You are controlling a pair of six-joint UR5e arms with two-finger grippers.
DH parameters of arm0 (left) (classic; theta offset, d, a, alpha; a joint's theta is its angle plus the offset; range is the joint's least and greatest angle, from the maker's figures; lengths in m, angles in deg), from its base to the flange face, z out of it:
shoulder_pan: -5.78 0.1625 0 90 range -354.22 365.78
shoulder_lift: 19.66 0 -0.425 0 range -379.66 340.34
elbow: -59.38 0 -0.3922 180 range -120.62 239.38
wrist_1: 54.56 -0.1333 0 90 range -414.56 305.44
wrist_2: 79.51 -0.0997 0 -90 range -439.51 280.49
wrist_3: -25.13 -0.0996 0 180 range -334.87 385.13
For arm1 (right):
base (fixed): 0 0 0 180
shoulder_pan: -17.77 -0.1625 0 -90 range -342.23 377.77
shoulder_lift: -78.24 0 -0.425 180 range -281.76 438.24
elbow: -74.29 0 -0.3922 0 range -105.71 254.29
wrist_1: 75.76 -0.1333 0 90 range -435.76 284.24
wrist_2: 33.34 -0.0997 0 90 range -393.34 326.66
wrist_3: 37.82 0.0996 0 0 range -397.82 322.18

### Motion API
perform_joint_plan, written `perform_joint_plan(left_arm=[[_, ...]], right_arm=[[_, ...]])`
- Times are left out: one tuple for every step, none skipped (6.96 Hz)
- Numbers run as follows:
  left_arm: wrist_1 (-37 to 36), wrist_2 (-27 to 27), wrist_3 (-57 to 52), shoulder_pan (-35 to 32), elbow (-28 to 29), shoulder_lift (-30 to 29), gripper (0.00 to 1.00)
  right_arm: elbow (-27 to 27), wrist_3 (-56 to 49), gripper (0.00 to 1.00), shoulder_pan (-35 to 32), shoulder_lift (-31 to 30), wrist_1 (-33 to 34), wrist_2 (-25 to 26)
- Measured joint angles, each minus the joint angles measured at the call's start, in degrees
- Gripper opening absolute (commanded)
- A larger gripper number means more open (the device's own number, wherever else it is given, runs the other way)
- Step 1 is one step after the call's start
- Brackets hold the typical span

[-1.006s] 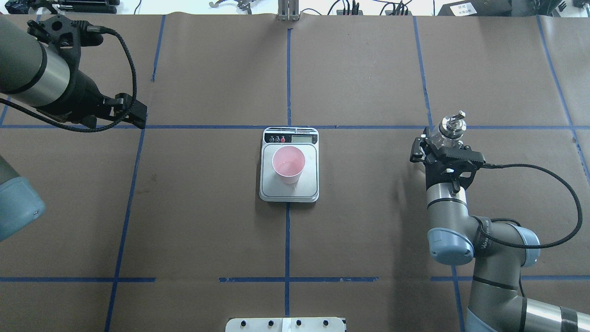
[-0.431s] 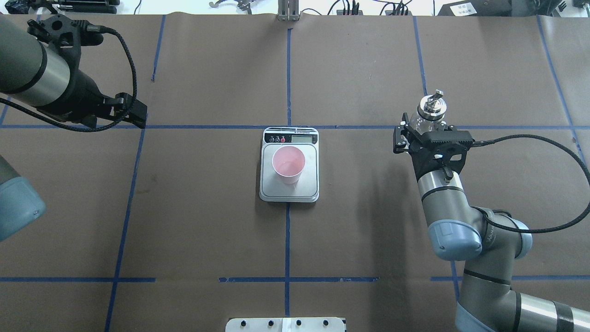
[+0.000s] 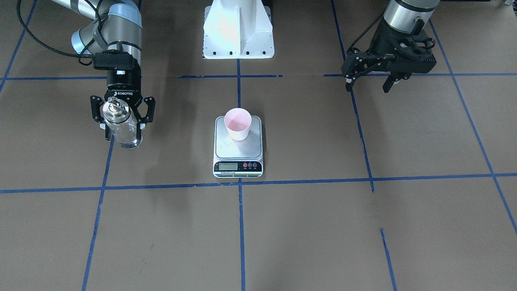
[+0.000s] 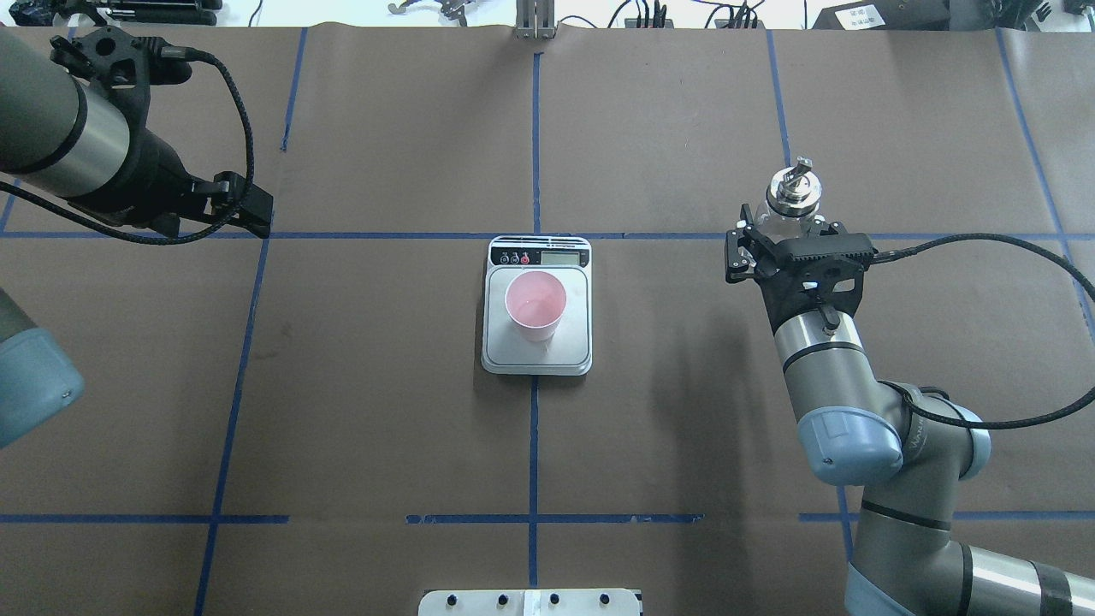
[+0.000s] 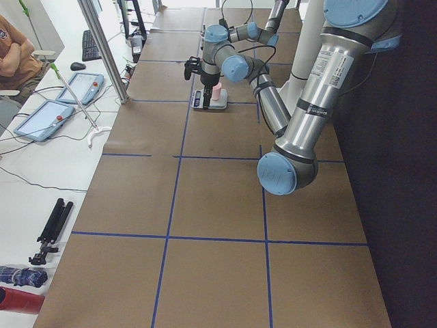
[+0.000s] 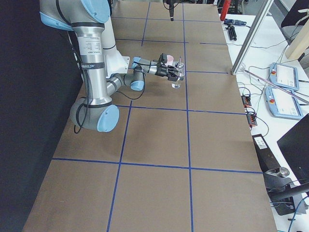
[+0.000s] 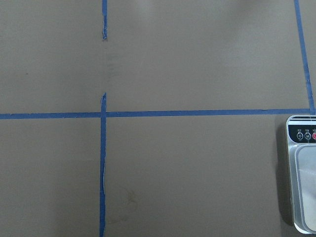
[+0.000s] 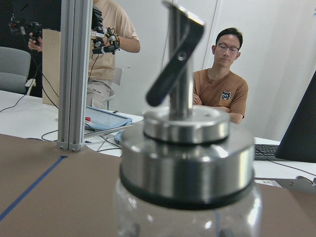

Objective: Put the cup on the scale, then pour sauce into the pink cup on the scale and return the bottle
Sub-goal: 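Lift the bottle with the right gripper toward the scale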

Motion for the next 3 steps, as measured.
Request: perform_joint_plan(left_arm=[[-0.04,-0.04,-0.04,0.0,-0.04,0.03,1.0],[-0.06,-0.06,-0.06,-0.01,-0.09,0.03,1.0],[-0.06,-0.05,-0.07,-0.05,-0.13,0.01,1.0]], right_arm=[[-0.53,-3.32,0.0,0.02,0.15,-1.35,-1.25],[-0.96,-7.57,0.0,-0.12,0.43,-1.84,-2.01],[-1.22,-13.23,0.0,-0.34,0.77,-1.56,-1.24]])
